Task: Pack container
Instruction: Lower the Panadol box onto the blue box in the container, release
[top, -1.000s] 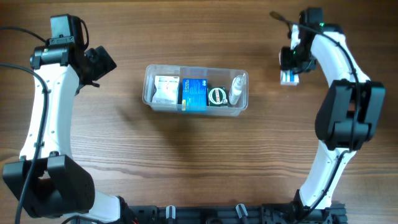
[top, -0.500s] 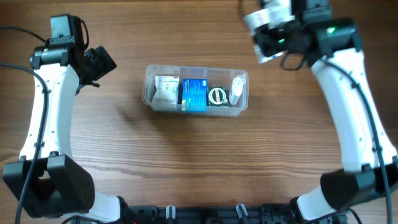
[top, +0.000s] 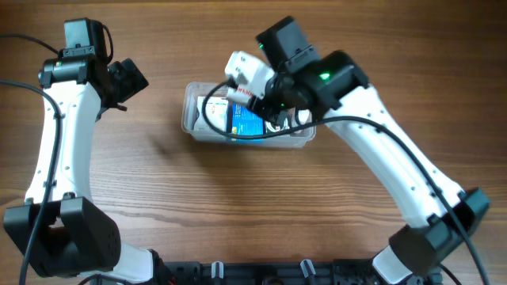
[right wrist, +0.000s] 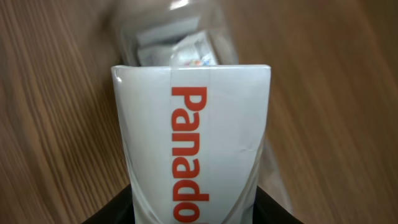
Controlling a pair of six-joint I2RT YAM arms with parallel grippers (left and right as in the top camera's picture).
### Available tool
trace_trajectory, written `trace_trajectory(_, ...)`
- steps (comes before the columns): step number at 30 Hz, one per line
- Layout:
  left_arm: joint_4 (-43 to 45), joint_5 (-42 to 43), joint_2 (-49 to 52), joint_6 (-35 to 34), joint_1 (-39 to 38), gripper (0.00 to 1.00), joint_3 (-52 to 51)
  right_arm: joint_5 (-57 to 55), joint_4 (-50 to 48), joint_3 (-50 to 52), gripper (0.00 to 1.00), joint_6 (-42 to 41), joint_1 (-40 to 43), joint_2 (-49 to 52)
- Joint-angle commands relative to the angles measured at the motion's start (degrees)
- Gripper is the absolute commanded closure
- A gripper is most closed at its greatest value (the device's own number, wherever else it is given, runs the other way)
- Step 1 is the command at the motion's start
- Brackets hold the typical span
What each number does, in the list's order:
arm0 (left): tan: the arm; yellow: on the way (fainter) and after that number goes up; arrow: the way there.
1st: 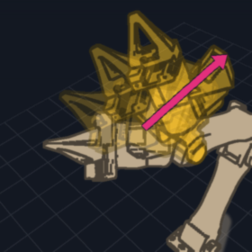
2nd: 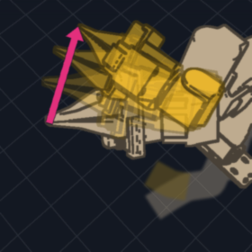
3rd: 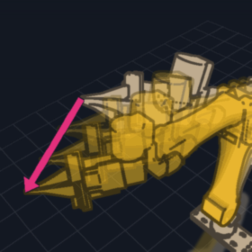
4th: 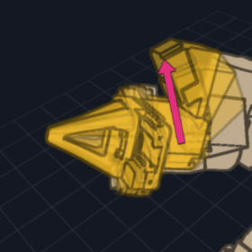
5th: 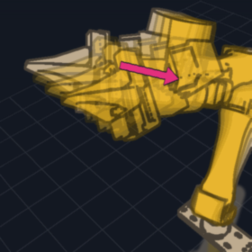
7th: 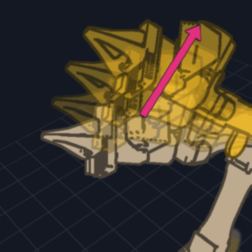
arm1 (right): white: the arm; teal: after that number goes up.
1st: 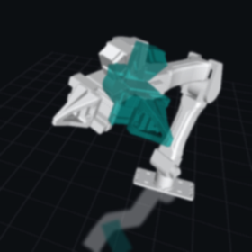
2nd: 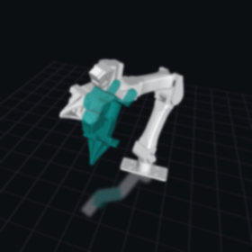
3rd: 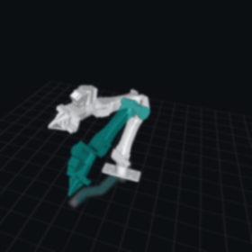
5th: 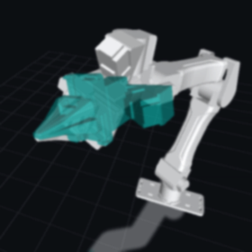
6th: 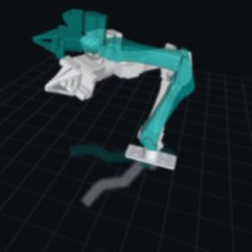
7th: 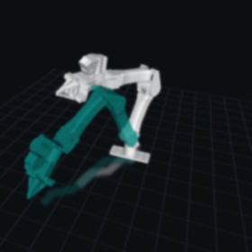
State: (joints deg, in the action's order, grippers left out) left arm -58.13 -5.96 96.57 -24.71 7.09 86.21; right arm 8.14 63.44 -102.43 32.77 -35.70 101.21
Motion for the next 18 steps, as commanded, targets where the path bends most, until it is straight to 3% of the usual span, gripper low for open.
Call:
trace_trajectory(1,0.0,0.1,0.0,0.3,0.2,0.00,0.2,1.0,-1.5,4.1,0.56,8.3,-0.1,2.8)
trace_trajectory(7,0.0,0.1,0.0,0.3,0.2,0.00,0.2,1.0,-5.3,6.2,0.61,10.8,-0.1,7.0)
trace_trajectory(18,0.0,0.1,0.0,0.3,0.2,0.00,0.2,-3.5,-8.7,6.2,0.58,13.9,-0.1,15.6)
